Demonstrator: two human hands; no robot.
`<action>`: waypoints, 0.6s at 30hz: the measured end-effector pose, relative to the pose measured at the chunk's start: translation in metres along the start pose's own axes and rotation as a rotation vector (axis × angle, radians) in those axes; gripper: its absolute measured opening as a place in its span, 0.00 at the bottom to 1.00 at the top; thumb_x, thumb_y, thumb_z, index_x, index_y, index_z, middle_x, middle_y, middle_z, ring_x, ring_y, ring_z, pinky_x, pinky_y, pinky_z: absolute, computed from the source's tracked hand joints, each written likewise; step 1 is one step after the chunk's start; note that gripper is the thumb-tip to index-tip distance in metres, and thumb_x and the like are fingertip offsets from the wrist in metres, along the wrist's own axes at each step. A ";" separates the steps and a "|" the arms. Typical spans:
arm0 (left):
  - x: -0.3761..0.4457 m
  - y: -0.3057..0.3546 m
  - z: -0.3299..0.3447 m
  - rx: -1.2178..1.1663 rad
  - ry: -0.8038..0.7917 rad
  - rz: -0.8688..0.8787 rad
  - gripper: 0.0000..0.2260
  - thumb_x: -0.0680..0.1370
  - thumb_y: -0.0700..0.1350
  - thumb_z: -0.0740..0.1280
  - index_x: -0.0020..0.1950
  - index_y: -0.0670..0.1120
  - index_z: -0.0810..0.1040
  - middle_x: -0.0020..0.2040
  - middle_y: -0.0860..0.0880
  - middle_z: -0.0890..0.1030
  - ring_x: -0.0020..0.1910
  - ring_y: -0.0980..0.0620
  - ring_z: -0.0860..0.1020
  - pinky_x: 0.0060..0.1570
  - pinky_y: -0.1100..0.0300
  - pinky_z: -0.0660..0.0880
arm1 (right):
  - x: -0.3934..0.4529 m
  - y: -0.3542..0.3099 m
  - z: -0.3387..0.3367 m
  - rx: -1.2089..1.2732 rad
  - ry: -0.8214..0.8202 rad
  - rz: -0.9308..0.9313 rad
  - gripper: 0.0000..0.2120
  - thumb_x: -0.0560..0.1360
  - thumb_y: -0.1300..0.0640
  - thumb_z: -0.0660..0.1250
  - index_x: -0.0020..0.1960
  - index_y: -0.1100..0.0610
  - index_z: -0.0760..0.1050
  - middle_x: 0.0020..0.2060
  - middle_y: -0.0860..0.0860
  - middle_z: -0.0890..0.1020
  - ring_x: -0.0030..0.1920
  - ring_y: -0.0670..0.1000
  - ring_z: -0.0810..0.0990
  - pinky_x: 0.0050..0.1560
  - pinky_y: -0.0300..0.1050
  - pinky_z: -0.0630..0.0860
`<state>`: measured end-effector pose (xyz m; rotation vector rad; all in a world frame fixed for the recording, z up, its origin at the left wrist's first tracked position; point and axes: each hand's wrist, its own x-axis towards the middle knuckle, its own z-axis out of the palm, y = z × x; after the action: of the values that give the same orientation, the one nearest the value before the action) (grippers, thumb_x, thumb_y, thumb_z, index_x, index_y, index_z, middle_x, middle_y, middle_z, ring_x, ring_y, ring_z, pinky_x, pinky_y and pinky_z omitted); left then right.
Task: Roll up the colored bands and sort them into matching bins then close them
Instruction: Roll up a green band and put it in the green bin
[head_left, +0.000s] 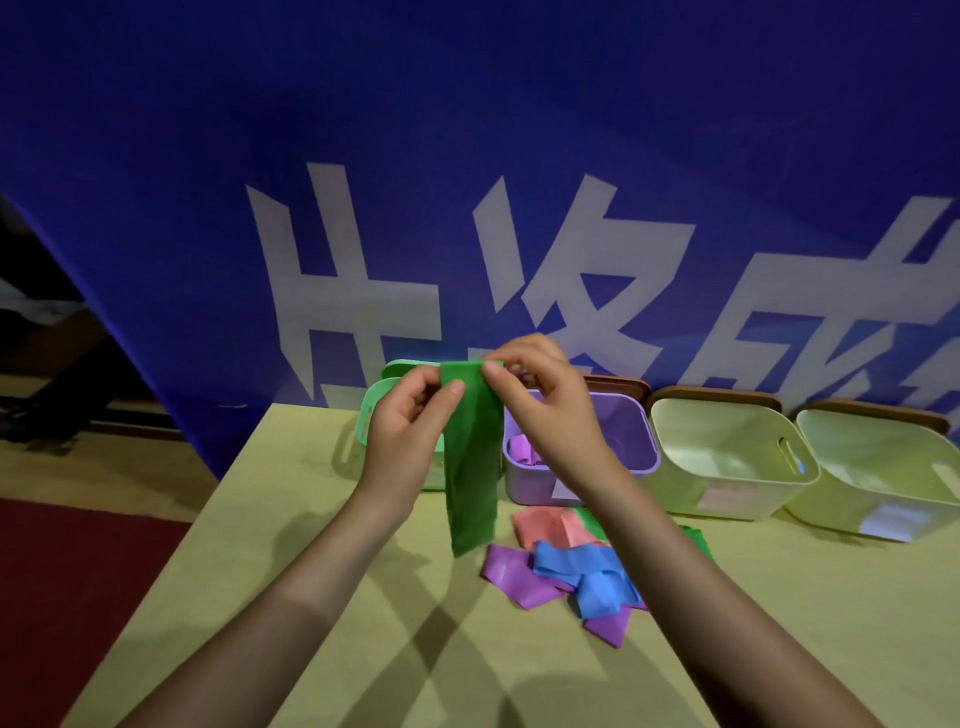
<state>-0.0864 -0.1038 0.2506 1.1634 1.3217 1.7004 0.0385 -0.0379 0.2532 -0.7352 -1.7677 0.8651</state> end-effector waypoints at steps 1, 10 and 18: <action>0.000 0.004 0.001 -0.038 0.016 -0.009 0.04 0.79 0.40 0.64 0.47 0.40 0.77 0.40 0.43 0.78 0.41 0.48 0.76 0.43 0.54 0.74 | -0.003 0.000 0.003 0.121 0.001 0.071 0.04 0.74 0.53 0.65 0.46 0.50 0.78 0.45 0.48 0.79 0.48 0.47 0.78 0.48 0.39 0.73; 0.007 -0.003 -0.003 -0.184 0.104 -0.082 0.06 0.80 0.39 0.61 0.46 0.44 0.76 0.39 0.47 0.78 0.37 0.53 0.77 0.36 0.63 0.75 | -0.030 0.024 0.029 0.422 -0.150 0.419 0.07 0.72 0.52 0.63 0.40 0.53 0.77 0.32 0.43 0.78 0.35 0.41 0.74 0.41 0.36 0.71; 0.005 -0.019 -0.003 -0.468 0.073 -0.347 0.23 0.72 0.54 0.65 0.59 0.39 0.78 0.54 0.41 0.83 0.54 0.46 0.81 0.53 0.55 0.77 | -0.020 0.026 0.038 0.456 -0.128 0.354 0.07 0.73 0.54 0.64 0.38 0.55 0.72 0.36 0.55 0.72 0.40 0.51 0.69 0.41 0.42 0.67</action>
<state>-0.0913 -0.0952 0.2329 0.5723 1.0156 1.6775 0.0115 -0.0483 0.2123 -0.7053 -1.4848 1.5222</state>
